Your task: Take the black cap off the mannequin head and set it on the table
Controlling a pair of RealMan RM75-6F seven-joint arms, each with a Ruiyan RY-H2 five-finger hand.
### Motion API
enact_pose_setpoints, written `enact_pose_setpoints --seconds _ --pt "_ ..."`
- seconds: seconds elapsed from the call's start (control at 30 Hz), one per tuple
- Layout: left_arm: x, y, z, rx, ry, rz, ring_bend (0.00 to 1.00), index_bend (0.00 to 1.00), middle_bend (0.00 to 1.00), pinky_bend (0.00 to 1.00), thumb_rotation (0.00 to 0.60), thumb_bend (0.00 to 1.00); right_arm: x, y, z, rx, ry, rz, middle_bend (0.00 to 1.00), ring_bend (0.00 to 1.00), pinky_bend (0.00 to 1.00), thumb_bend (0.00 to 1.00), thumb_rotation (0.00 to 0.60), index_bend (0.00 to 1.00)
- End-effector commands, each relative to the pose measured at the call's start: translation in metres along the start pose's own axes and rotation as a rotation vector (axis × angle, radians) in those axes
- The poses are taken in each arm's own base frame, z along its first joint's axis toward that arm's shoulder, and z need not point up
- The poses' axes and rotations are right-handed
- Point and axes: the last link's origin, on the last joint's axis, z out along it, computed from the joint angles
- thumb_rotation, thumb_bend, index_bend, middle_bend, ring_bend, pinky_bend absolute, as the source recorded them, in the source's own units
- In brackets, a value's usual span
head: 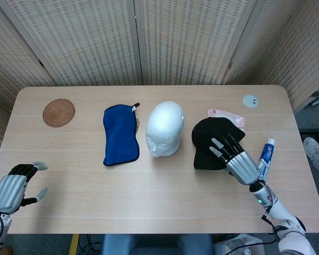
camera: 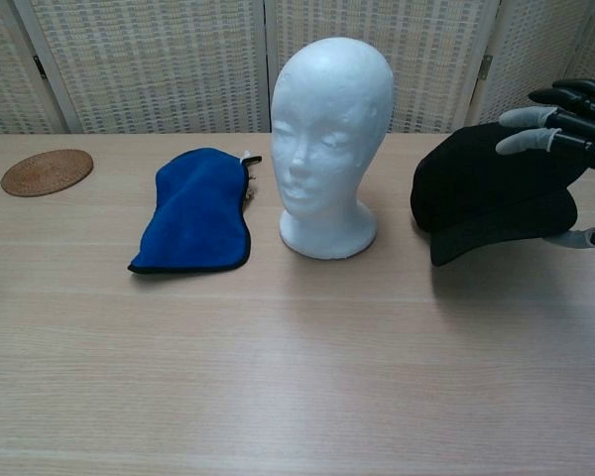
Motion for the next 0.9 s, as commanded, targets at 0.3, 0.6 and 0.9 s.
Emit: enact_pose_setpoints --seconds 0.3,0.6,0.9 --pt "-0.002 -0.001 0.001 0.000 -0.004 0.000 0.25 0.30 0.26 0.18 0.600 0.22 -0.004 -0.007 -0.020 -0.038 -0.024 0.014 0.00 0.00 0.00 0.00 0.600 0.00" --pt "-0.003 0.000 0.003 -0.008 -0.005 0.001 0.25 0.30 0.26 0.18 0.600 0.22 -0.002 -0.026 -0.031 -0.023 0.006 0.094 0.00 0.00 0.00 0.00 0.600 0.00" --pt "-0.002 0.000 0.004 -0.009 -0.002 0.002 0.25 0.30 0.26 0.18 0.600 0.22 -0.006 -0.033 -0.036 -0.014 -0.028 0.111 0.00 0.00 0.00 0.00 0.600 0.00"
